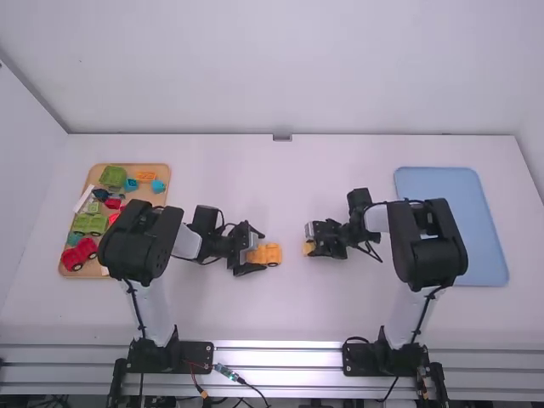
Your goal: Assemble lego blocks to make yellow taxi
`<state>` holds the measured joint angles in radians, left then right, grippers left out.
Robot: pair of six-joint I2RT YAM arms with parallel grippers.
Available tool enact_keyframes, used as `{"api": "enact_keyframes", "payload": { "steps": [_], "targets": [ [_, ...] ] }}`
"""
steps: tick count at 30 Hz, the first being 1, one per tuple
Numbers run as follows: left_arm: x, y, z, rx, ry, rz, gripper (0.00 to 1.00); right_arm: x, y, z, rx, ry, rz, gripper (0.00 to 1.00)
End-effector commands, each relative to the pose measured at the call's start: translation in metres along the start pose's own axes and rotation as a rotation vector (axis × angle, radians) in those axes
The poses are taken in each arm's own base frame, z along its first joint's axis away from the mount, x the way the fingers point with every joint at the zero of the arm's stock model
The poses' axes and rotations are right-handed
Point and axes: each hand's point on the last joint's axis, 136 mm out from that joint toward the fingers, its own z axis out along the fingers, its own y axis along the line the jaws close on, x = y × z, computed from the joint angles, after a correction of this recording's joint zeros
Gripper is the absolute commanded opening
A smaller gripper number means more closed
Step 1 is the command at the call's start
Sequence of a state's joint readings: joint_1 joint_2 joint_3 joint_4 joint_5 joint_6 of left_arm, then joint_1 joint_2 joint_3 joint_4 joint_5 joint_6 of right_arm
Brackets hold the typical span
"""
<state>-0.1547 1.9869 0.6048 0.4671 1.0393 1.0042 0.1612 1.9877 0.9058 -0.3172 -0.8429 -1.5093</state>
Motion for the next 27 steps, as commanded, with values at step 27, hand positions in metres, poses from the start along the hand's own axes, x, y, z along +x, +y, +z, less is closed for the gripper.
{"api": "enact_keyframes", "payload": {
  "steps": [27],
  "targets": [
    [0.006,-0.004,0.002,0.002,0.017,0.01,0.62,-0.058,-0.007,0.008,-0.117,-0.072,0.011,0.16]
  ]
}}
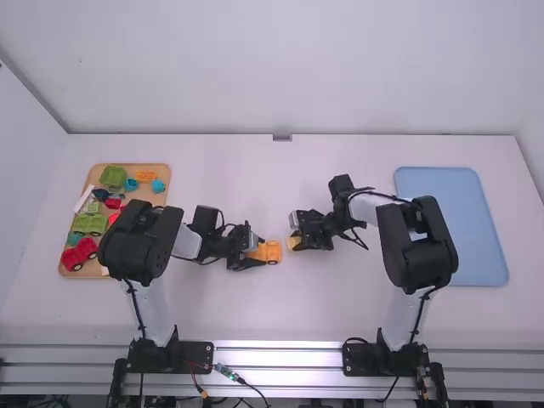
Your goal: Assemble lego blocks to make yellow taxi
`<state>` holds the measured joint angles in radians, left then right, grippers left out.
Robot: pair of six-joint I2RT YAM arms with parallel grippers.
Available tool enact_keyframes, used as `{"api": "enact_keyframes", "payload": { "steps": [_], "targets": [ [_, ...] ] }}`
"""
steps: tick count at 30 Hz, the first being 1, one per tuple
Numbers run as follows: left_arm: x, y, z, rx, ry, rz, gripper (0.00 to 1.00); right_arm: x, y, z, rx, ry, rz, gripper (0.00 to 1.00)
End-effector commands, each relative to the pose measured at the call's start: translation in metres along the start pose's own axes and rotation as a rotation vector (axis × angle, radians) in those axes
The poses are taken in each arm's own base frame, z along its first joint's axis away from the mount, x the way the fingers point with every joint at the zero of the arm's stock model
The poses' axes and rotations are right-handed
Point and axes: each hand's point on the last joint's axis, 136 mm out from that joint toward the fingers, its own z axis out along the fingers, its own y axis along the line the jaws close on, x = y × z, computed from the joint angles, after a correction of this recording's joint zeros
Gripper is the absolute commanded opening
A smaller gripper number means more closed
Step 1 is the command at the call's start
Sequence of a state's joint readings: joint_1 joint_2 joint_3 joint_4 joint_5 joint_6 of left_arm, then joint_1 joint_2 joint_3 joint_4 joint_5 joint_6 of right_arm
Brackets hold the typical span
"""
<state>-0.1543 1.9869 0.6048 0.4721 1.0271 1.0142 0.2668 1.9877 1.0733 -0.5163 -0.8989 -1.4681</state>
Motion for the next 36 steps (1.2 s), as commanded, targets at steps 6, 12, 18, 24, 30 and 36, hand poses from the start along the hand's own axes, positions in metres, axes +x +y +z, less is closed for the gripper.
{"api": "enact_keyframes", "payload": {
  "steps": [6,12,18,24,30,36],
  "targets": [
    [0.003,0.006,0.002,-0.015,0.025,-0.022,0.6,-0.011,-0.001,0.013,-0.022,-0.021,-0.04,0.12],
    [0.003,0.013,0.003,-0.018,0.038,-0.024,0.6,-0.015,-0.013,0.025,0.016,0.017,0.017,0.09],
    [0.002,0.013,0.003,-0.022,0.033,-0.014,0.6,-0.022,-0.013,0.033,0.014,0.015,-0.012,0.07],
    [-0.002,0.013,0.007,-0.008,0.024,-0.001,0.62,-0.025,-0.012,0.037,0.009,0.014,-0.03,0.02],
    [-0.003,0.013,0.021,0.022,0.022,0.01,0.61,-0.025,-0.012,0.037,0.009,0.014,-0.03,0.0],
    [-0.001,0.022,0.023,0.016,0.02,-0.032,0.61,-0.022,-0.017,0.038,0.035,0.019,0.001,0.0]
  ]
}}
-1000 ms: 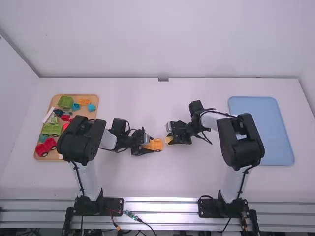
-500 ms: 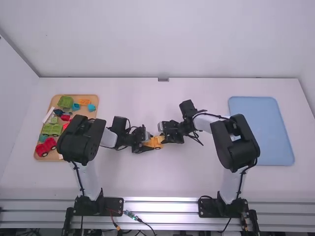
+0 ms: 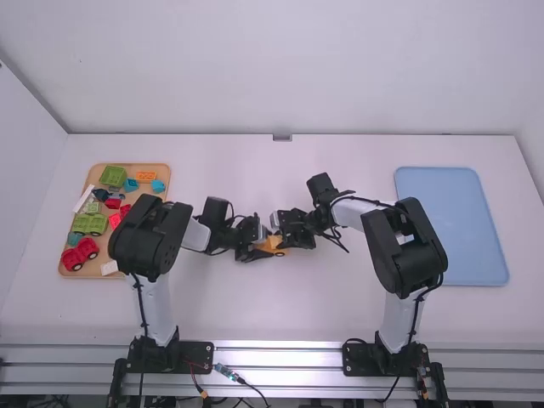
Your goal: Assemble lego blocks to make yellow taxi
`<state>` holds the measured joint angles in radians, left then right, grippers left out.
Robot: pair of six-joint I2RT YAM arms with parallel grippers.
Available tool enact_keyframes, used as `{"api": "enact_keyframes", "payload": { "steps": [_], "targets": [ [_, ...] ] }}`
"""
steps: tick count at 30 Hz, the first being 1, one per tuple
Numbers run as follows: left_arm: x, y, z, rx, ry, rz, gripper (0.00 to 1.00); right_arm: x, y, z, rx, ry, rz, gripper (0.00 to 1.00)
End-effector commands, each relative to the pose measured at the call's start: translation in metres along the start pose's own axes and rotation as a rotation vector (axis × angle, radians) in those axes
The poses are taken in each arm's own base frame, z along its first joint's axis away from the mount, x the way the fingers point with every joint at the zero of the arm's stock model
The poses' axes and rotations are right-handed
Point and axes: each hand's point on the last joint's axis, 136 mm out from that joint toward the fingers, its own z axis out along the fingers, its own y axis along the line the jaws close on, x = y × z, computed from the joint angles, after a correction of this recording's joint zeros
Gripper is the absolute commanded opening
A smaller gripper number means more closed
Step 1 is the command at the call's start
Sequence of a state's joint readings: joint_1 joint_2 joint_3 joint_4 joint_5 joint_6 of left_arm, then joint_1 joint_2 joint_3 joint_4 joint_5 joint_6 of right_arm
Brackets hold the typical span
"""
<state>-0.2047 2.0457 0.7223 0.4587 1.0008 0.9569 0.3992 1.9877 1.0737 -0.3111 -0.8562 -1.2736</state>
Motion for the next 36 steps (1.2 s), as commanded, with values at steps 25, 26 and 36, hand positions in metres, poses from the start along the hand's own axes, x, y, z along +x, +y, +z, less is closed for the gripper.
{"api": "enact_keyframes", "payload": {
  "steps": [25,26,36],
  "targets": [
    [0.01,0.02,0.003,-0.055,0.058,-0.04,0.63,0.028,-0.012,0.005,0.101,0.064,0.167,0.0],
    [0.009,0.019,0.003,-0.05,0.05,-0.039,0.63,0.028,-0.012,0.005,0.101,0.063,0.167,0.0],
    [0.004,0.015,0.003,-0.031,0.022,-0.035,0.64,0.029,-0.013,0.005,0.101,0.063,0.158,0.18]
  ]
}}
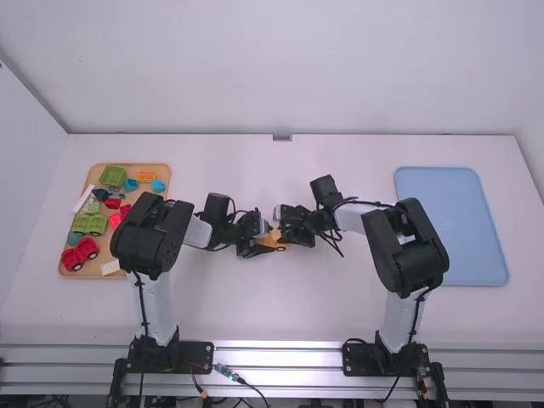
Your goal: Assemble lego blocks to make yellow taxi
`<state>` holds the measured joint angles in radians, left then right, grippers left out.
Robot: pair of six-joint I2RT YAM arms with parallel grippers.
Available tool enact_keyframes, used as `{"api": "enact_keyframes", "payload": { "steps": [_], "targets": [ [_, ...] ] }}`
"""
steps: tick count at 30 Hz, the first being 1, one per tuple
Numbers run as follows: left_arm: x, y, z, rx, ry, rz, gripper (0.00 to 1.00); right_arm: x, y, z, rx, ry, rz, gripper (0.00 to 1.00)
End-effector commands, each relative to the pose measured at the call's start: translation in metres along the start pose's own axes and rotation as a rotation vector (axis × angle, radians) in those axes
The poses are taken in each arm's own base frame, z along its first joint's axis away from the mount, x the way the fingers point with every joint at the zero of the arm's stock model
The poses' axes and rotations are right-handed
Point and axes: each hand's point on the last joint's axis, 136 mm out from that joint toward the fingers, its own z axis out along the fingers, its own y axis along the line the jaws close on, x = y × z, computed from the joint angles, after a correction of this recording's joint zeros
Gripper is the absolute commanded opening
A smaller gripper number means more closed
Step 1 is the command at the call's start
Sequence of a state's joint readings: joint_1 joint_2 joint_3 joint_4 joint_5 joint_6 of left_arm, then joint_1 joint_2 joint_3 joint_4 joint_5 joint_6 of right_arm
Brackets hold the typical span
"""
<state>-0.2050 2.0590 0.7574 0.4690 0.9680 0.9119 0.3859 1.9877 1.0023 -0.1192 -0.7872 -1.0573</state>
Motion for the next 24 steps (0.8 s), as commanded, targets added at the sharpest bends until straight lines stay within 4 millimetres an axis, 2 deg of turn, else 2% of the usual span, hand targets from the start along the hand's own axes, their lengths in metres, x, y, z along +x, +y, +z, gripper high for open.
{"api": "enact_keyframes", "payload": {
  "steps": [1,2,5,6,7,9,15,16,17,18,19,20,21,24],
  "targets": [
    [0.004,-0.001,0.001,0.003,0.005,-0.017,0.64,0.011,0.003,0.004,-0.008,0.034,0.022,0.23],
    [0.004,-0.001,0.001,0.003,0.003,-0.015,0.64,0.01,0.003,0.004,-0.008,0.033,0.021,0.34],
    [0.006,0.0,0.001,-0.003,0.013,-0.017,0.64,0.01,0.003,0.003,-0.009,0.03,0.021,0.56],
    [0.006,0.0,0.001,-0.002,0.013,-0.018,0.64,0.01,0.003,0.003,-0.01,0.029,0.021,0.58],
    [0.006,0.0,0.001,-0.001,0.014,-0.019,0.64,0.008,0.004,0.003,-0.014,0.019,0.015,0.77],
    [0.006,0.0,0.001,-0.002,0.013,-0.018,0.64,0.002,0.004,0.001,-0.018,0.001,0.001,0.85],
    [0.006,-0.001,0.001,-0.001,0.014,-0.02,0.64,-0.016,0.003,-0.014,0.007,-0.013,-0.029,0.86],
    [0.006,-0.001,0.001,0.0,0.015,-0.021,0.64,-0.021,0.003,-0.018,0.014,-0.018,-0.039,0.81],
    [0.007,-0.001,0.001,0.001,0.015,-0.019,0.64,-0.026,0.003,-0.022,0.021,-0.021,-0.051,0.67],
    [0.007,-0.001,0.001,0.0,0.015,-0.019,0.64,-0.027,0.004,-0.023,0.02,-0.021,-0.054,0.64],
    [0.007,-0.001,0.001,0.001,0.015,-0.019,0.64,-0.031,0.005,-0.027,0.024,-0.022,-0.076,0.31],
    [0.007,-0.001,0.001,0.001,0.015,-0.02,0.64,-0.033,0.005,-0.028,0.026,-0.024,-0.083,0.13],
    [0.007,-0.001,0.001,0.001,0.016,-0.02,0.64,-0.033,0.005,-0.028,0.027,-0.024,-0.083,0.0],
    [0.007,-0.001,0.001,0.002,0.016,-0.022,0.64,-0.034,0.006,-0.027,0.018,-0.039,-0.084,0.0]
  ]
}}
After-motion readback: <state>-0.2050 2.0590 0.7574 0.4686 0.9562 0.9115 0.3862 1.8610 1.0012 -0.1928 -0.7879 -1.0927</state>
